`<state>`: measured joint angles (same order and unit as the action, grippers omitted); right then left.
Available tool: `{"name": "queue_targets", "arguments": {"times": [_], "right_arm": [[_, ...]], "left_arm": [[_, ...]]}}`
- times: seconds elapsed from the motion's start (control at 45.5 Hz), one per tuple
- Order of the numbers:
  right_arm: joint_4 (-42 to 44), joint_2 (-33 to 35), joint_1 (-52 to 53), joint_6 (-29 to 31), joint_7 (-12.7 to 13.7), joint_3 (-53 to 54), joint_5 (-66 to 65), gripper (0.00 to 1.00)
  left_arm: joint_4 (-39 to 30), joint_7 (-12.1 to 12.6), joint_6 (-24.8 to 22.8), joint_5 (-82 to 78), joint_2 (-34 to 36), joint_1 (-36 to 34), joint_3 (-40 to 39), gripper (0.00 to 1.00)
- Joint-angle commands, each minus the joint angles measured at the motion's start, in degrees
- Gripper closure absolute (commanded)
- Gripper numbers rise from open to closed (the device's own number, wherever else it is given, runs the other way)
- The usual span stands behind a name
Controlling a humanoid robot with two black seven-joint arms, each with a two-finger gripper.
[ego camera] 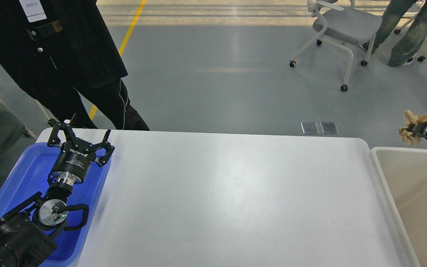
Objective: Tidy desktop
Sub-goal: 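Lift the paper ball and carry it toward the white bin, then open the right gripper over the white bin to drop the ball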
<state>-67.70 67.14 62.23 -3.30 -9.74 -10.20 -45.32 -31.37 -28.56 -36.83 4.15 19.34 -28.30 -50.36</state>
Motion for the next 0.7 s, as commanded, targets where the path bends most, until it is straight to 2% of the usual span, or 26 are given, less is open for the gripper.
{"name": "queue_targets", "arguments": {"times": [0.0,0.308,0.681], "right_arm": [[8.28,0.10,-8.44,-2.41,-0.19,0.18,13.76,1.00],[19.27,-6.14,-17.22,-2.23,-0.37,0.26,22.38,1.00],[40.27,-20.81,-27.78,-1.18,-0.46,0.44,28.97,1.00]], "left_arm": [[-0.01,0.00,0.00,-0.02,0.00,0.00,0.00,0.00],[-0.01,0.00,0.00,-0.02,0.00,0.00,0.00,0.00],[-0.01,0.00,0.00,-0.02,0.00,0.00,0.00,0.00]]}}
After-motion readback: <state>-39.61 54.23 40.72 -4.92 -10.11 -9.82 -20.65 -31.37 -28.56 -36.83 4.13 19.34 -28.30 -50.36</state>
